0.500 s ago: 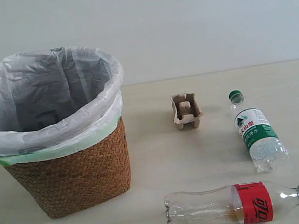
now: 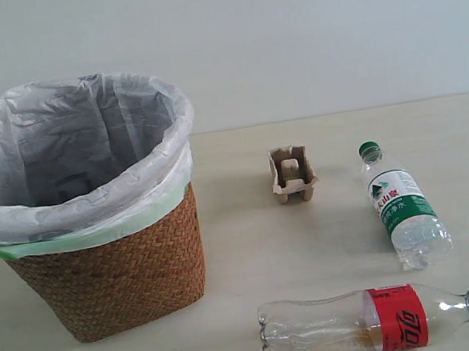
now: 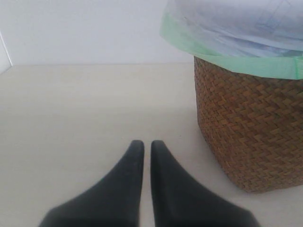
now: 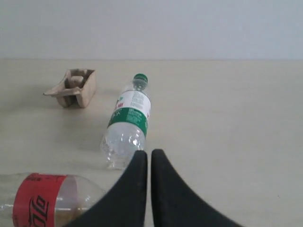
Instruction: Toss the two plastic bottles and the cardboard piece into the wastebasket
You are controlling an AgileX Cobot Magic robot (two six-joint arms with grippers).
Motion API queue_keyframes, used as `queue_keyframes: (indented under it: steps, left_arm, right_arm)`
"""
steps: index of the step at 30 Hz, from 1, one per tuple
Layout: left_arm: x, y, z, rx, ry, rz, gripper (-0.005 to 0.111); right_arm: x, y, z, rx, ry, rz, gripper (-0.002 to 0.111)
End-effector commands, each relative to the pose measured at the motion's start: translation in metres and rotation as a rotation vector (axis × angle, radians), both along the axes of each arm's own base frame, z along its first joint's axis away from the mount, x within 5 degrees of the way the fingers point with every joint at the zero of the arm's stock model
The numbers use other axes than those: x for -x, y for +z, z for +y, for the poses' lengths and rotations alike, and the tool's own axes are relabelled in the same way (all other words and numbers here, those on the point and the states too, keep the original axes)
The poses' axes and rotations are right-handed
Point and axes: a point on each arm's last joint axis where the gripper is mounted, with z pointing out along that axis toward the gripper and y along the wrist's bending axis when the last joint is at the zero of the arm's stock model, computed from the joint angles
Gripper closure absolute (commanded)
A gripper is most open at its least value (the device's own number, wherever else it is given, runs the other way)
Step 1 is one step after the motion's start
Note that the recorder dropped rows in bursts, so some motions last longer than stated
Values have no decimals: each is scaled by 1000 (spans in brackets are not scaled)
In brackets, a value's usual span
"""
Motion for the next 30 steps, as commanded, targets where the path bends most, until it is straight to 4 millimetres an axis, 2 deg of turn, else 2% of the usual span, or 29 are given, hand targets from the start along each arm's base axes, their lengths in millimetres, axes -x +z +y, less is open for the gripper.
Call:
queue_keyframes:
  steps: [1, 10, 14, 19, 25, 27, 28, 30]
  left_arm:
    - [0, -1, -1, 6, -7, 0, 102]
    - [0, -1, -1, 6, -7, 0, 102]
    - [0, -1, -1, 6, -7, 0, 102]
    - [0, -1, -1, 6, -7, 0, 102]
    - [0, -1, -1, 6, -7, 0, 102]
    - [0, -1, -1, 6, -7, 0, 102]
    - [0, -1, -1, 6, -7, 0, 102]
    - [0, -1, -1, 6, -7, 0, 102]
  right_arm:
    - [-1, 11, 1, 3, 12, -127, 108]
    - [7, 53, 6, -76, 74, -595, 108]
    - [17, 71, 5, -191, 101, -800, 108]
    - [20, 94, 1, -235, 72, -729, 108]
    - [15, 140, 1, -218, 52, -596, 107]
    - [10, 154, 2, -210, 47, -561, 98]
    - [9, 163, 2, -209, 46, -555, 90]
    - [2, 175, 3, -203, 41, -512, 64]
